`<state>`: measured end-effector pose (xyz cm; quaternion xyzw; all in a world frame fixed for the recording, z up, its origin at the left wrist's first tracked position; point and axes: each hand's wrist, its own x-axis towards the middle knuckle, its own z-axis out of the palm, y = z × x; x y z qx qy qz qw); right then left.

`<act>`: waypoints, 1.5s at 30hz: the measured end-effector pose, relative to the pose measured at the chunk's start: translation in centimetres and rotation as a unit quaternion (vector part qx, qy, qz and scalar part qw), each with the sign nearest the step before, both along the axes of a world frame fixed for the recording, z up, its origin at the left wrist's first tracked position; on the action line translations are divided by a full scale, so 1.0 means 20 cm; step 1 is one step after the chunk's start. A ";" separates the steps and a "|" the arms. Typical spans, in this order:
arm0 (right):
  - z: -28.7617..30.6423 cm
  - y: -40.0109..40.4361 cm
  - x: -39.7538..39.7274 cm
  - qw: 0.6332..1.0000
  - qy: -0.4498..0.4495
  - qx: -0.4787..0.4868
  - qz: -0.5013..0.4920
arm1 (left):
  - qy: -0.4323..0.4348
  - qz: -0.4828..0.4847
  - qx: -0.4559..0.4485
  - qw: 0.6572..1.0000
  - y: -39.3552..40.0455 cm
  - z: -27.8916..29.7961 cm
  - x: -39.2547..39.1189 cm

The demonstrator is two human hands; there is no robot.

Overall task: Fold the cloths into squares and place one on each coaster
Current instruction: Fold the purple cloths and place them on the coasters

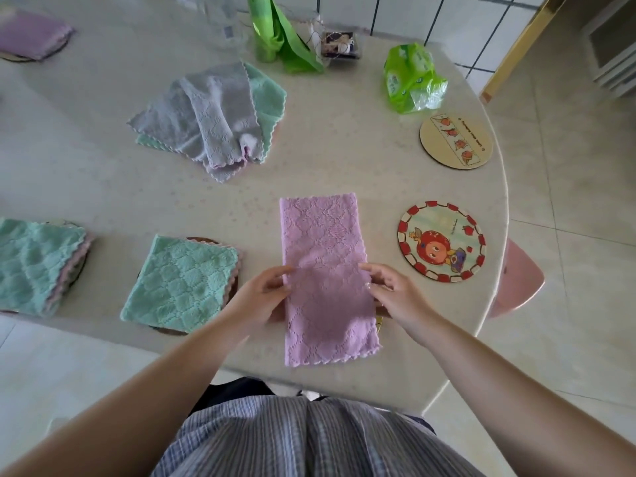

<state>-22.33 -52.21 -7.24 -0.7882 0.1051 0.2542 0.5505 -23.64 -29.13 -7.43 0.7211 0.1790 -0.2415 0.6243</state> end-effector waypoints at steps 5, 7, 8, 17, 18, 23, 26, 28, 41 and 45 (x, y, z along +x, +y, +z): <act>-0.01 -0.03 -0.05 0.996 0.077 0.039 0.002 | 0.074 -0.010 -0.047 0.996 0.01 0.00 -0.07; -0.01 -0.03 -0.06 0.995 0.089 0.046 -0.007 | 0.072 -0.034 -0.011 0.997 0.01 0.00 -0.08; 0.00 -0.03 -0.07 0.995 0.089 0.040 0.001 | 0.063 -0.054 0.019 0.996 0.02 -0.01 -0.09; -0.05 -0.02 -0.13 0.999 0.034 0.012 0.012 | -0.154 -0.174 0.231 0.945 0.06 -0.05 -0.16; -0.04 -0.02 -0.12 0.999 0.025 0.008 0.019 | -0.177 -0.165 0.229 0.943 0.06 -0.06 -0.16; 0.02 -0.03 0.00 0.997 -0.065 -0.038 0.034 | -0.246 -0.090 0.228 0.938 0.08 -0.05 -0.07; 0.07 0.00 0.13 0.992 -0.077 -0.083 0.058 | -0.220 -0.039 0.137 0.965 0.06 0.00 0.01; 0.09 0.02 0.21 0.991 -0.083 -0.096 0.047 | -0.169 -0.006 0.098 0.981 0.03 0.03 0.10; -0.05 0.03 0.37 0.990 -0.054 -0.120 0.048 | -0.017 0.021 0.071 0.997 -0.01 -0.05 0.34; -0.04 0.05 0.38 0.962 -0.144 -0.163 0.168 | -0.102 -0.075 0.154 0.980 -0.02 -0.05 0.32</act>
